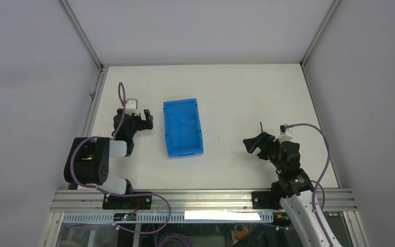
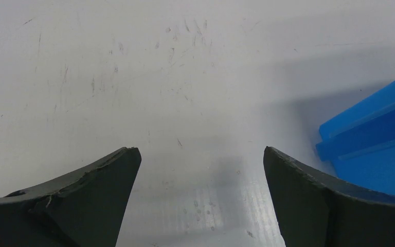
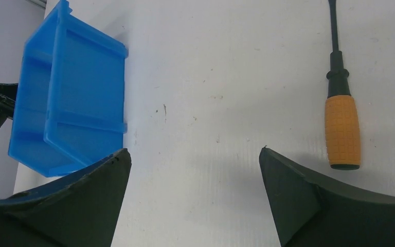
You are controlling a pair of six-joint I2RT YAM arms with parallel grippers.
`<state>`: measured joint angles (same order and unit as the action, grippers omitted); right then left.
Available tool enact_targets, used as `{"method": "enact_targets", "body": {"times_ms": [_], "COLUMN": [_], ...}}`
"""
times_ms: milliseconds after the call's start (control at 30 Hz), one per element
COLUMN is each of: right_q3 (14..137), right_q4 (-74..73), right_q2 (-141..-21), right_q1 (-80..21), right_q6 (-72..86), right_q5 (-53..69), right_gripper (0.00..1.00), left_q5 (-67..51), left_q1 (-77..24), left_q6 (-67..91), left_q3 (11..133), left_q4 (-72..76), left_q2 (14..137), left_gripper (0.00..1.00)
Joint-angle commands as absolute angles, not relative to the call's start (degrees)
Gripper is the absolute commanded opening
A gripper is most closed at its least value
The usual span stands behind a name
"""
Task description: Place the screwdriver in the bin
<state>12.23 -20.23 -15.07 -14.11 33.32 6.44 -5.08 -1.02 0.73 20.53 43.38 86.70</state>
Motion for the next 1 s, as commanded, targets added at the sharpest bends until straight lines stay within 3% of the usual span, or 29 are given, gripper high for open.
{"method": "enact_targets", "body": {"times_ms": [0, 200, 333, 567, 633, 767, 967], "right_q3": [13.01, 23.18, 36.68, 71.06, 76.10, 77.18, 67.77], "right_q4": [-17.97, -17.51, -25.28, -59.08, -65.61, -68.15, -58.09], "right_q2": [-13.66, -16.10, -25.16, -61.18, -69.76, -81.68, -91.96], "right_q1": [-13.87, -13.94, -13.90, -13.88, -13.61, -11.11, -7.61], "right_q6": [32.13, 28.82, 23.98, 15.98, 15.82, 14.53, 13.15], "right_q5": [7.48, 9.35, 2.64, -14.42, -18.12, -14.21, -6.90], "right_gripper": [0.99, 0.99, 0.99, 0.99, 0.99, 0.99, 0.96], "left_q5": [-6.04, -6.02, -6.09, -6.07, -6.06, -6.07, -6.06], "left_q1": [-0.70, -0.70, -0.70, -0.70, -0.70, -0.70, -0.69], "left_q6": [0.88, 0.88, 0.88, 0.87, 0.88, 0.88, 0.88], "left_q3": [21.45, 21.45, 21.45, 21.45, 21.45, 21.45, 21.45], "left_q4": [47.16, 47.11, 47.11, 47.15, 47.19, 47.12, 47.18], "left_q2": [86.36, 86.35, 86.35, 86.39, 86.34, 86.35, 86.32], "left_gripper": [0.99, 0.99, 0.99, 0.99, 0.99, 0.99, 0.99]}}
